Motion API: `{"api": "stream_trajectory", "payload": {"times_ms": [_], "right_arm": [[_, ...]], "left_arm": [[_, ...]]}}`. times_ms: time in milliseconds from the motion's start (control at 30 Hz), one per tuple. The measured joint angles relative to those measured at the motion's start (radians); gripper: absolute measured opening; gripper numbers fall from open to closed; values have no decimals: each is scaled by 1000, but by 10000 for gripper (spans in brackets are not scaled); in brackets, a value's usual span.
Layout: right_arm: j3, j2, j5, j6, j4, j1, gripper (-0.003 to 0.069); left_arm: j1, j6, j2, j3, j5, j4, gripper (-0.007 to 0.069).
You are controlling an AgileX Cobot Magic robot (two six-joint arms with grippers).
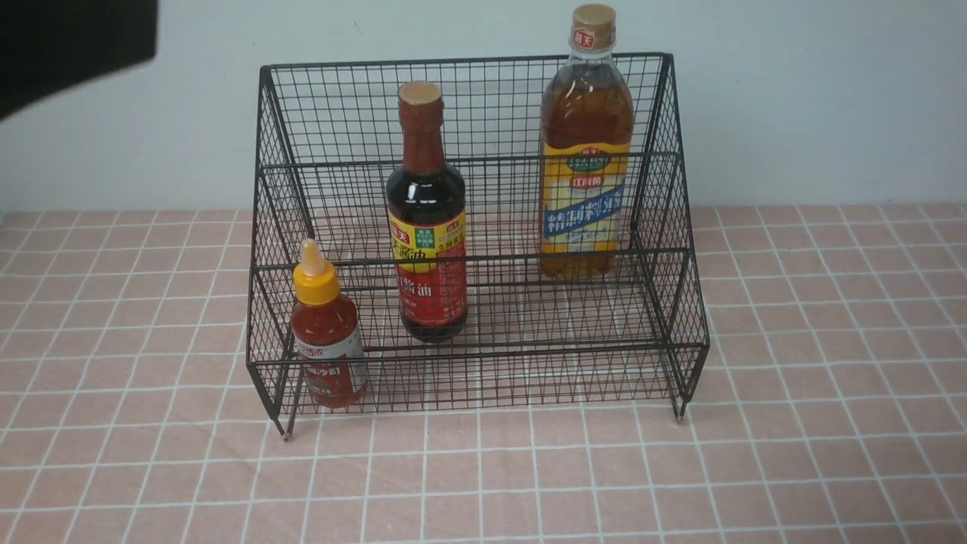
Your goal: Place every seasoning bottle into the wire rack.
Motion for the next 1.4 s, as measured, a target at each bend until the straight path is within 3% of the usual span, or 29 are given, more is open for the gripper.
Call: {"api": "stream_trajectory", "payload": {"times_ms": [333, 467, 567, 700, 933, 1133, 1400], "right_arm": [[0, 0, 0, 0, 0, 0, -15], [0, 0, 0, 0, 0, 0, -15], [0, 0, 0, 0, 0, 0, -15], [0, 0, 0, 0, 0, 0, -15], [0, 0, 0, 0, 0, 0, -15], [0, 1, 0, 0, 0, 0, -15], [0, 1, 1, 0, 0, 0, -15]], "left_arm": [[0, -31, -132, 0, 55, 73, -7], [0, -139, -210, 27, 24, 209, -7], [24, -283, -307, 171, -34, 360, -7], [94, -359, -441, 438, -163, 445, -7], [266, -371, -687, 923, -449, 413, -7], [355, -371, -836, 1273, -547, 404, -7], [360, -372, -843, 1336, -543, 377, -7]]}}
